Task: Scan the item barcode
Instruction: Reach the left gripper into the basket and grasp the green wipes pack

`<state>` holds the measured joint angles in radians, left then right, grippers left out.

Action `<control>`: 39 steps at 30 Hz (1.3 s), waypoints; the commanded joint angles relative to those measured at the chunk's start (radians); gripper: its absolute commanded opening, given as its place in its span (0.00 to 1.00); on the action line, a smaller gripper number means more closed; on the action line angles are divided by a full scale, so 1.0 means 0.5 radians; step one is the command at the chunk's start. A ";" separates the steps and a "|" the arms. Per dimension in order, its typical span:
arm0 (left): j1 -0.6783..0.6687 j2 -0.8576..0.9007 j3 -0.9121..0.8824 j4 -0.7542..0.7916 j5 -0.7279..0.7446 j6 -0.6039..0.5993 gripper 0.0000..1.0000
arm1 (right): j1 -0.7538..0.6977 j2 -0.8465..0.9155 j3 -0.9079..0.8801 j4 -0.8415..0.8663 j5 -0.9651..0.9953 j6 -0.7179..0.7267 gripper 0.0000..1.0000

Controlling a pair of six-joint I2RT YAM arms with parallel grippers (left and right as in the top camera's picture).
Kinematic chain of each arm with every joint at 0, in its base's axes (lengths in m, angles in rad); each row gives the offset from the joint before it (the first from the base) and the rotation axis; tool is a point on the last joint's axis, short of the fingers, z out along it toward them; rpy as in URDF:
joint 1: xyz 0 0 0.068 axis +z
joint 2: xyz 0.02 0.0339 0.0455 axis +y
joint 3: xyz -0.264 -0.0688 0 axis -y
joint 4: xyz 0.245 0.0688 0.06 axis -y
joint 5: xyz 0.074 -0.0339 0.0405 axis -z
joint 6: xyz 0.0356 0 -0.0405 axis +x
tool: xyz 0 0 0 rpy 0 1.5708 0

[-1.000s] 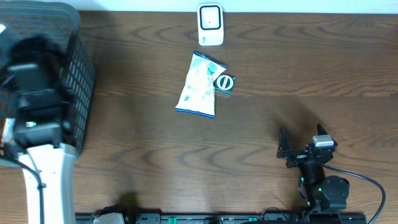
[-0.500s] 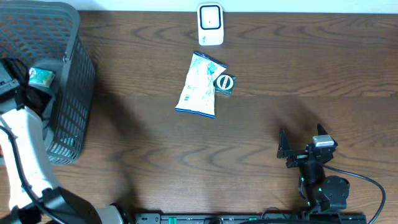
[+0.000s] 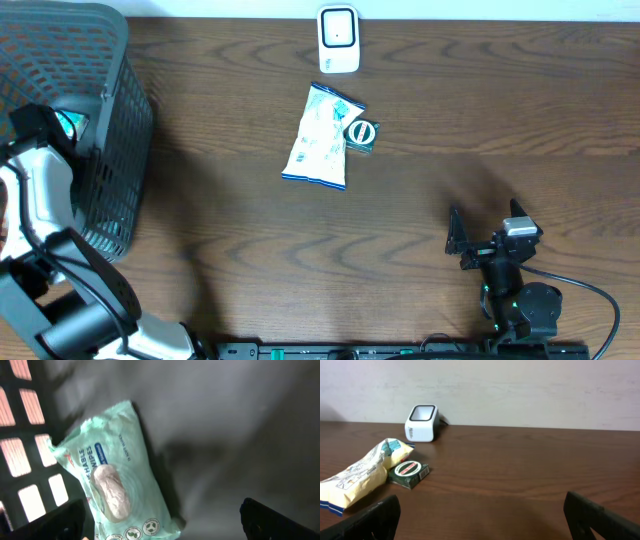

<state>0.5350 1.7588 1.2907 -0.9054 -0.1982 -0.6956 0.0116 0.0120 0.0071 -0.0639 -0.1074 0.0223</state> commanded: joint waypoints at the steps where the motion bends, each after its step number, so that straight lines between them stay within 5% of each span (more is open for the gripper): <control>1: 0.002 0.077 -0.012 -0.061 0.008 -0.193 0.98 | 0.018 -0.008 -0.003 -0.008 0.001 0.012 0.99; 14: 0.002 0.138 -0.062 -0.190 -0.067 -0.507 0.98 | 0.018 -0.008 -0.003 -0.007 0.001 0.012 0.99; 27: 0.070 0.418 -0.065 -0.124 -0.166 -0.512 0.98 | 0.018 -0.008 -0.003 -0.007 0.001 0.012 0.99; 31: 0.075 0.402 -0.031 -0.125 -0.166 -0.511 0.68 | 0.018 -0.008 -0.003 -0.008 0.001 0.012 0.99; 34: 0.074 0.373 0.014 -0.142 -0.159 -0.482 0.60 | 0.018 -0.008 -0.003 -0.008 0.001 0.012 0.99; 39: 0.074 0.135 0.051 -0.163 -0.158 -0.482 0.27 | 0.018 -0.008 -0.003 -0.007 0.001 0.012 0.99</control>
<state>0.5652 1.9125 1.2911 -0.9817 -0.2718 -0.9344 0.0116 0.0120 0.0071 -0.0635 -0.1074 0.0219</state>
